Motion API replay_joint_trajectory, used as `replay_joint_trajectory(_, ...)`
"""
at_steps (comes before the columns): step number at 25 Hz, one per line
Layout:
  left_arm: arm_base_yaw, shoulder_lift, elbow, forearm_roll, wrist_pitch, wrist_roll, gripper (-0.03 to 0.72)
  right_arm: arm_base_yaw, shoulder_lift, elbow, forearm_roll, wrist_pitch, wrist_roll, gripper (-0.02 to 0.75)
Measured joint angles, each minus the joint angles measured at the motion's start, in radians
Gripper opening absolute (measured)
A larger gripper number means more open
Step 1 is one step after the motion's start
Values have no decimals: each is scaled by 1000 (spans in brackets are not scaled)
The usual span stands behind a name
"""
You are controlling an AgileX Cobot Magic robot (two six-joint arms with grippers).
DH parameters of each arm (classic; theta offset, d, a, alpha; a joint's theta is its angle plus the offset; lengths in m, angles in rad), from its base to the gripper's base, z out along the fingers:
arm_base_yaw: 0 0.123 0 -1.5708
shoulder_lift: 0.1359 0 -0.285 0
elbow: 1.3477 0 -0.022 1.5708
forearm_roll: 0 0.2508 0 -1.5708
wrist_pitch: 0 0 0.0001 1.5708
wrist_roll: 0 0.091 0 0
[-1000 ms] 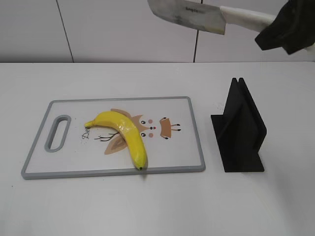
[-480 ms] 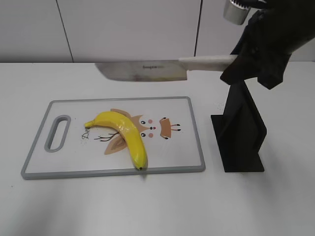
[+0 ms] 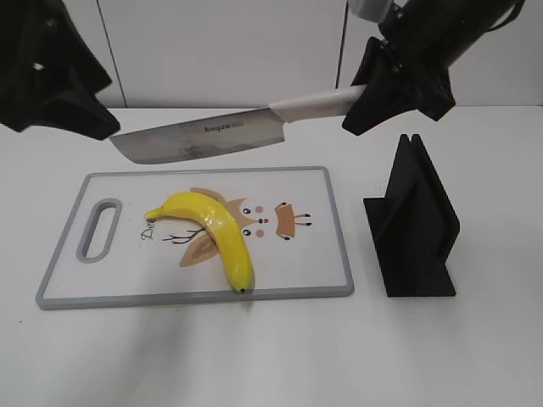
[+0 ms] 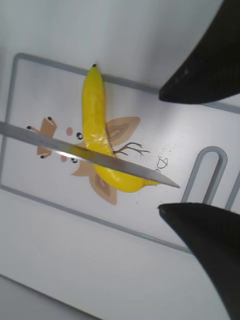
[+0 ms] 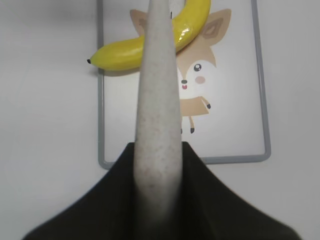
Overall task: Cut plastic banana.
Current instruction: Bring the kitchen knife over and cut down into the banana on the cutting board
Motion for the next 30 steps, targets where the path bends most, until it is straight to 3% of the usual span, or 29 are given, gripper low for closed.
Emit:
replay_joint_trajectory(5,-25,150,-56,79,-22,1,587,0,41,-61,59,24,-36,172)
replay_joint_trajectory(11,-25,235,-79,89,-106,2,576,0,72,-63,91,33,-70,172)
replay_joint_trajectory(14,-25,240,-79,91,-120,2,460,-2,86,-63,104,18,-71,172)
replay_joint_trajectory(18,-25,240,-79,92,-122,3,118,-2,93,-64,134,-13,-85,172)
replay_joint_trajectory(20,-26,240,-79,96,-113,16,30,-4,98,-65,135,-22,-105,172)
replay_joint_trajectory(30,-31,312,-79,111,-119,-37,2,-3,185,-67,105,-30,2,188)
